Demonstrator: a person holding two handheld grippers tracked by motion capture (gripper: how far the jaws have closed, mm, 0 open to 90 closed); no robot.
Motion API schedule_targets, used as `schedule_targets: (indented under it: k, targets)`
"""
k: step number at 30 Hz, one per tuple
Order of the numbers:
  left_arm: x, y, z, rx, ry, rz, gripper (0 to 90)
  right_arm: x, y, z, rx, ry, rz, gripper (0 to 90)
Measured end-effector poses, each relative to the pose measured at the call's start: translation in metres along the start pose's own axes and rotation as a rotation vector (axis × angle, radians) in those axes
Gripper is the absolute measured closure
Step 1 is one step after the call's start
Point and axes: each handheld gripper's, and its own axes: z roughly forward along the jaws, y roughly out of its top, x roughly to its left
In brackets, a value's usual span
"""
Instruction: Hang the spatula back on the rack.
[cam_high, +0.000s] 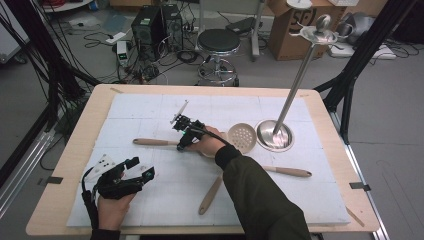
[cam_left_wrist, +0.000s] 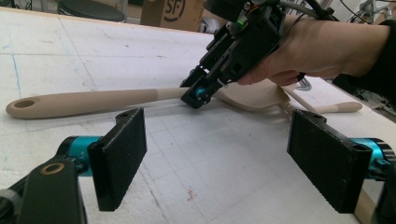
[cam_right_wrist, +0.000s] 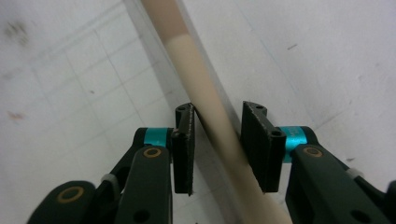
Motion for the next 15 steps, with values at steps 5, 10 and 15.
schedule_targets:
  k: [5, 10, 15]
  targets:
    - [0.0, 0.0, 0.0, 0.001, 0.0, 0.002, 20.4, 0.006, 0.002, 0.0, 0.02, -0.042, -0.098, 70.0]
    - [0.0, 0.0, 0.0, 0.001, 0.002, 0.005, 20.4, 0.017, 0.002, -0.001, 0.034, -0.086, -0.243, 75.9]
    - [0.0, 0.0, -0.001, -0.001, 0.002, 0.005, 20.5, 0.021, 0.002, -0.001, 0.052, -0.091, -0.255, 79.1]
